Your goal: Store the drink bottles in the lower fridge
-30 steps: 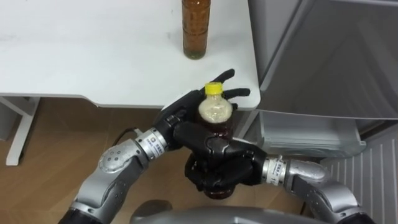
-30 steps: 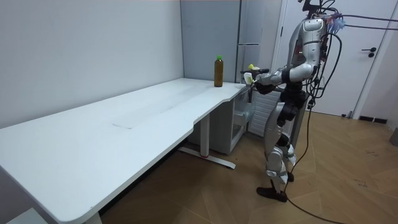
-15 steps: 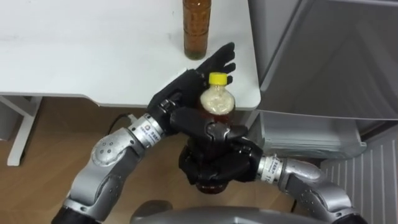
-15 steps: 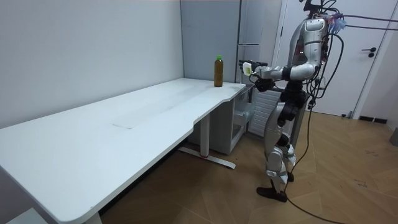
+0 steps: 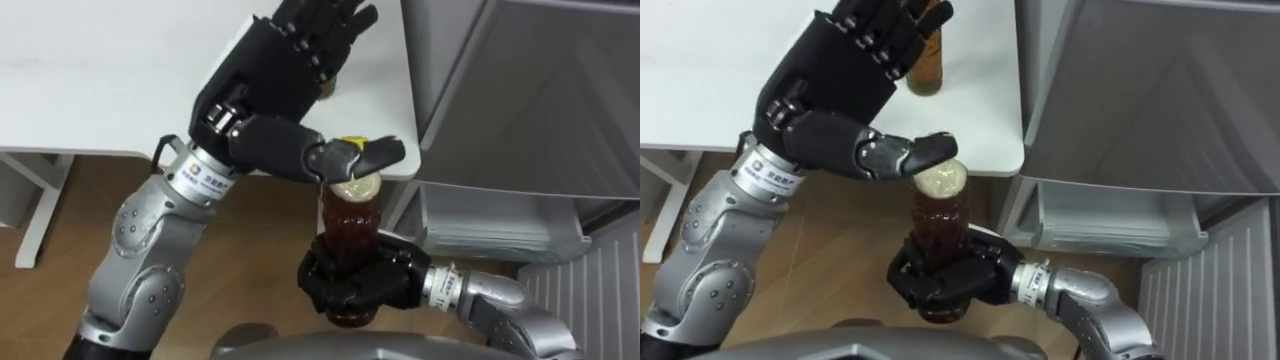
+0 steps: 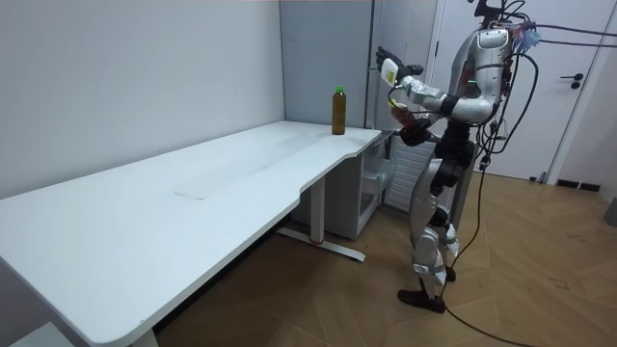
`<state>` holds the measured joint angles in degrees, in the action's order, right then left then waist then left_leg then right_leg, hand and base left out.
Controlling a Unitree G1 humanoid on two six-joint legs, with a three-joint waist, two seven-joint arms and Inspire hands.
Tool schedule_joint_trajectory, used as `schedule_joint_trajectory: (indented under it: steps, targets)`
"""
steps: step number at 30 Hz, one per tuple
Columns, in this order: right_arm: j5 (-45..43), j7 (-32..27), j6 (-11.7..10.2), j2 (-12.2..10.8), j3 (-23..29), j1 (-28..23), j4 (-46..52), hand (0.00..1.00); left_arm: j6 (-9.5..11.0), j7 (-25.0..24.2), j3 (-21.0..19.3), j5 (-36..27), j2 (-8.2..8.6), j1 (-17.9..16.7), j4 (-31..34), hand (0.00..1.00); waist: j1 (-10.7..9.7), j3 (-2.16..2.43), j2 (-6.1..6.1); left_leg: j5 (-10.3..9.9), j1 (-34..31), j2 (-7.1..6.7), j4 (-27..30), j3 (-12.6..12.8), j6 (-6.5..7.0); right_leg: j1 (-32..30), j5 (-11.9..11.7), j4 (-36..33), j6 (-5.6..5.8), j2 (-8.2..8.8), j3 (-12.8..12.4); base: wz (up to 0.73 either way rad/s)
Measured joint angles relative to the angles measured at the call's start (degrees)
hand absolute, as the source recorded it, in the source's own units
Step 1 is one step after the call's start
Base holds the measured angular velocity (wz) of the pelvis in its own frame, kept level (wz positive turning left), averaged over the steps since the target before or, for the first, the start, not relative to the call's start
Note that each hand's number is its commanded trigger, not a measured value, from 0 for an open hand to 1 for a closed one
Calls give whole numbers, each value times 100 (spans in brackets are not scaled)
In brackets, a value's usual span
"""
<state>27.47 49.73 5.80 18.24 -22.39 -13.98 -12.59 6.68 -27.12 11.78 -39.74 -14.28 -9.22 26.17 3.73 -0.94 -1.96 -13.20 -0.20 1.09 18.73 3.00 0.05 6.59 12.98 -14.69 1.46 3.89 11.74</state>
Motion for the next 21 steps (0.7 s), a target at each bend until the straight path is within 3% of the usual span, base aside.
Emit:
schedule_joint_trajectory:
  steps: [4,8,13,17,21]
  targets:
    - [-157,15,0,1,266,-133,7,100,142,307,-359,1,68,1,226,0,121,9,53,0,11,-12,17,-44,0,69,-1,56,1,1,60,7]
    - [-160,32,0,5,626,-402,6,100,147,583,-995,-2,39,-4,400,0,336,29,101,0,132,-12,-42,-57,-3,180,-1,95,1,-1,85,0]
    - [-354,39,-27,-96,1102,-663,4,100,390,1124,-1879,137,63,-75,626,0,485,33,152,13,292,-30,-157,-57,-16,298,6,120,12,8,96,0]
    - [-423,42,-227,-163,1645,-1007,-50,100,669,1658,-2909,236,140,-242,659,0,587,40,196,15,370,-63,-195,-66,-19,446,6,213,12,17,144,5]
    - [-568,34,-227,-210,2075,-1366,-41,100,885,2456,-3879,345,208,-656,635,0,728,28,230,14,475,-66,-246,-133,-19,488,8,218,16,25,273,2]
